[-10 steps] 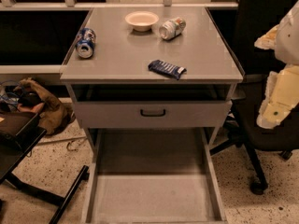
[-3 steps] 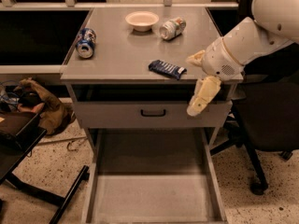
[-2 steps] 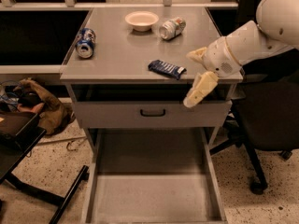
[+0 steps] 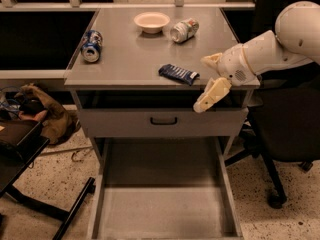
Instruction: Place rxbar blueberry into middle drawer
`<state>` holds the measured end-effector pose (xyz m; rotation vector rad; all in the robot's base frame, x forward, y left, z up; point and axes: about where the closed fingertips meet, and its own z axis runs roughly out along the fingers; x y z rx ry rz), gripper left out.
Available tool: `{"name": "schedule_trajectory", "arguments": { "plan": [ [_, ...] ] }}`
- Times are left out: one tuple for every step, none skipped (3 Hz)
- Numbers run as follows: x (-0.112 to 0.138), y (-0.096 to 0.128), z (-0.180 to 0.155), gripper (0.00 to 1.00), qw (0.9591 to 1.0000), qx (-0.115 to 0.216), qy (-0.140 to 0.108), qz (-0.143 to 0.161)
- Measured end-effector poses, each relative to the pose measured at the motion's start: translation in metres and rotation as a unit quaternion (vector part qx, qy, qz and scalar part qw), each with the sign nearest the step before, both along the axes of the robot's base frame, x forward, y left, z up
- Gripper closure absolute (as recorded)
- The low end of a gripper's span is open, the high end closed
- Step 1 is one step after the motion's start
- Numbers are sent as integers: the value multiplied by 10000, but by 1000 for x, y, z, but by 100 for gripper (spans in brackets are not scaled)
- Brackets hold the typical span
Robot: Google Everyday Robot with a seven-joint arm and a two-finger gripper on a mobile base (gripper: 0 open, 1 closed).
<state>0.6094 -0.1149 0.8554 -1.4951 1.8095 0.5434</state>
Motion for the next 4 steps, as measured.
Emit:
{"name": "schedule_trajectory", "arguments": {
  "plan": [
    [16, 12, 0, 0, 9998, 170, -46, 130],
    [44, 36, -5, 0, 9989, 313, -25, 360],
    [64, 51, -15, 0, 9983, 363, 31, 462],
    [79, 52, -24, 0, 9987, 326, 56, 394]
  ]
}}
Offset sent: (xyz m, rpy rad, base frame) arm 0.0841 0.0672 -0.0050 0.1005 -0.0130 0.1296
